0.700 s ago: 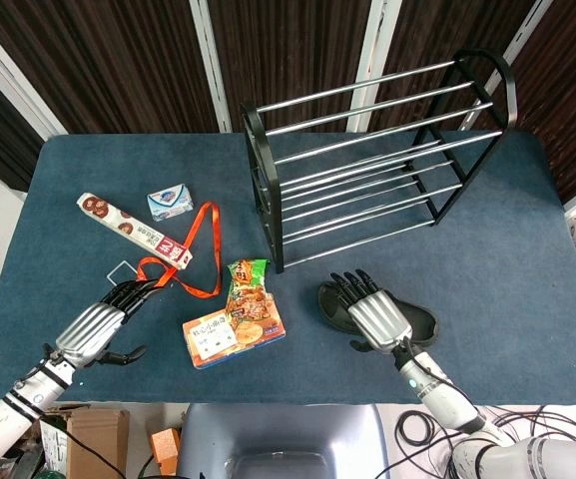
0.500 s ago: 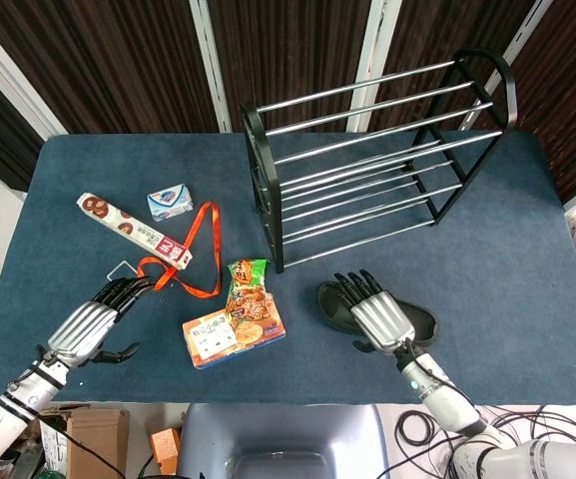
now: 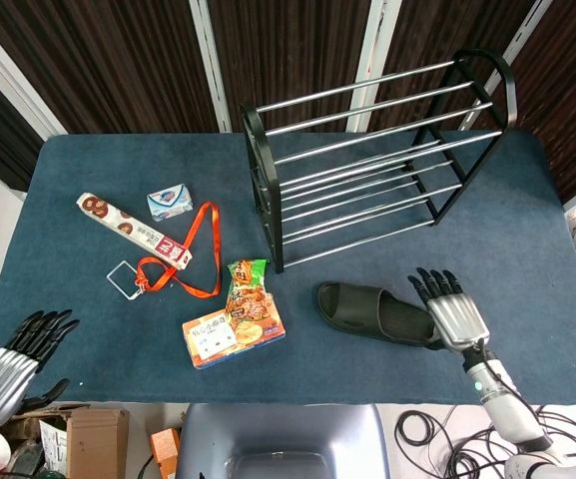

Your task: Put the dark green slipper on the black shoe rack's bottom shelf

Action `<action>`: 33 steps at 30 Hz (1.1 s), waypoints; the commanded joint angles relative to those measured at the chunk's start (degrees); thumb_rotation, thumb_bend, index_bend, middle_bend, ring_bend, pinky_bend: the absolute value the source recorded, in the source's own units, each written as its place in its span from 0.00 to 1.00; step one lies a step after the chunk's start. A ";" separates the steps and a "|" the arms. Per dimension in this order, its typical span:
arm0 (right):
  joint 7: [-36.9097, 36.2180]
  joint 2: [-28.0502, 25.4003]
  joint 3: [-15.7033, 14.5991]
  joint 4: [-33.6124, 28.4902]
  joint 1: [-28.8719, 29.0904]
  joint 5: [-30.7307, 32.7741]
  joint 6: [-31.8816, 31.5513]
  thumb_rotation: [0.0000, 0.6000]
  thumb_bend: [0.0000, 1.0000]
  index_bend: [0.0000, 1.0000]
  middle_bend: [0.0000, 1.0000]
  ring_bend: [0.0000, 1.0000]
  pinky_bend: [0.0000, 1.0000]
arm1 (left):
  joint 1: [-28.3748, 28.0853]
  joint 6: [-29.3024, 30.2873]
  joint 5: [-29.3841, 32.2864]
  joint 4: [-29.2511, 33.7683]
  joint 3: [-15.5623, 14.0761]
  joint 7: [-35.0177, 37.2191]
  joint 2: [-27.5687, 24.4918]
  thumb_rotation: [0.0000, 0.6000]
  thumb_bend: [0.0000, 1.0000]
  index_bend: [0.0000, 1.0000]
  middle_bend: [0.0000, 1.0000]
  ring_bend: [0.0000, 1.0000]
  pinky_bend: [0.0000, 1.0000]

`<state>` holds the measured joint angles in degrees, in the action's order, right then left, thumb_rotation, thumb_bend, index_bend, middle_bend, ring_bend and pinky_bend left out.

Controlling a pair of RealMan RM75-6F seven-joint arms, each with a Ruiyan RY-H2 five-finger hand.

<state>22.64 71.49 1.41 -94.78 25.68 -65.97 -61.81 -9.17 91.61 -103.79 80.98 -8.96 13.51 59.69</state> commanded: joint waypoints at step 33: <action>-15.32 6.17 2.85 9.55 2.46 10.32 13.87 1.00 0.06 0.71 0.50 0.46 0.12 | 8.51 8.62 1.32 -20.32 0.07 10.64 10.06 1.00 0.32 0.00 0.00 0.00 0.03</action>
<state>6.48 77.05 4.14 -85.67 28.30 -56.51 -47.31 -0.68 100.20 -102.49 60.67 -8.90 24.14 69.73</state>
